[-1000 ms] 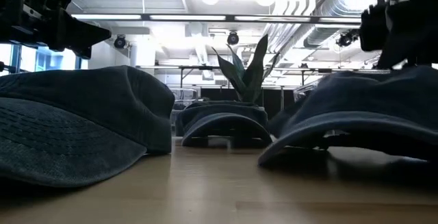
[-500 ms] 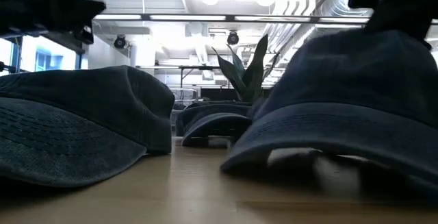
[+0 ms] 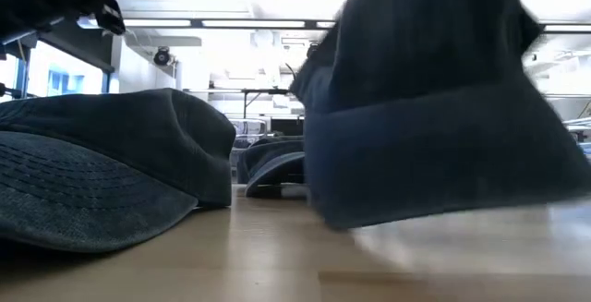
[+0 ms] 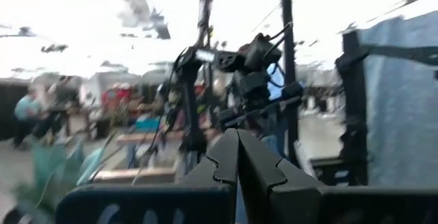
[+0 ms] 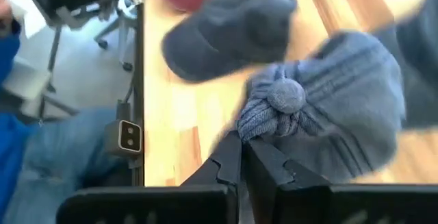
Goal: Pick & Place hat
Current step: Put the right blue cap into the right transparent bin
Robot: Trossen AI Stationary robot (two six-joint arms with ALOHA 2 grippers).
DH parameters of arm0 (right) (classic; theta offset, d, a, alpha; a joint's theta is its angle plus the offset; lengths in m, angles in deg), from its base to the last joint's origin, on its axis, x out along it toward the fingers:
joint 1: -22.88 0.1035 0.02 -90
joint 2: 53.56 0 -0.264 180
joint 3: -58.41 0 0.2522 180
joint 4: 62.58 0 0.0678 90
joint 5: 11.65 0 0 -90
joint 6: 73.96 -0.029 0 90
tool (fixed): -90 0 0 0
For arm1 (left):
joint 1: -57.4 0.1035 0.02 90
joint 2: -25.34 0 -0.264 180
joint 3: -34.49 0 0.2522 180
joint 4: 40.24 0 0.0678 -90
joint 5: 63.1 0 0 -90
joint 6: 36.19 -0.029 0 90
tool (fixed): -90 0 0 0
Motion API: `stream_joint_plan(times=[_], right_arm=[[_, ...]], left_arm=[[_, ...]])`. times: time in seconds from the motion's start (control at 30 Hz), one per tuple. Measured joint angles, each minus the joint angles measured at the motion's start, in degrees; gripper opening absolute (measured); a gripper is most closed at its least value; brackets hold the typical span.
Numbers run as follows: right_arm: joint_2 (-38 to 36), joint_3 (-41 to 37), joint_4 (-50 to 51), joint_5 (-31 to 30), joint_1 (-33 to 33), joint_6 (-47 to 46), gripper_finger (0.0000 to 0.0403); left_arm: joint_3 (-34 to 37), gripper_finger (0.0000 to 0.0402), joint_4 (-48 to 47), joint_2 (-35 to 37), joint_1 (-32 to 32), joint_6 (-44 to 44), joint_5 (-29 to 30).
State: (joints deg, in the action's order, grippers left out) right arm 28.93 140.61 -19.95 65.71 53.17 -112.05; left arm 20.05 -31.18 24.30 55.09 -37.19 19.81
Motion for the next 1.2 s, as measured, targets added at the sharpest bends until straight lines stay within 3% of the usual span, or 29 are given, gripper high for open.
stream_joint_plan(times=[0.23,0.5,0.7,0.87,1.03,1.13,1.2], right_arm=[[7.18,12.78,1.37,1.79,-0.02,15.77,0.0007],[10.38,13.68,1.21,2.10,0.04,20.94,0.0006],[10.56,10.72,-0.39,-0.20,0.90,20.19,0.0004],[10.56,10.45,-0.53,-1.11,0.96,20.50,0.0005],[10.56,10.45,-0.82,-2.19,0.96,22.12,0.0005],[10.56,10.43,-0.82,-2.99,1.11,22.11,0.0007],[10.56,10.43,-0.83,-3.84,1.44,22.13,0.0004]], left_arm=[[-1.55,0.0000,4.64,-7.75,-3.69,-0.50,2.26],[-10.65,0.0000,9.73,-32.39,-13.12,-6.38,14.88],[-22.09,0.0015,10.00,-52.58,-15.53,-7.90,16.57],[-32.05,0.0082,10.09,-67.91,-15.76,-8.05,11.27],[-41.90,0.0178,8.93,-80.53,-15.74,-6.47,0.91],[-47.76,0.0228,3.40,-85.86,-15.76,-5.60,-7.58],[-51.99,0.0249,-2.42,-88.89,-15.76,-5.61,-9.33]])
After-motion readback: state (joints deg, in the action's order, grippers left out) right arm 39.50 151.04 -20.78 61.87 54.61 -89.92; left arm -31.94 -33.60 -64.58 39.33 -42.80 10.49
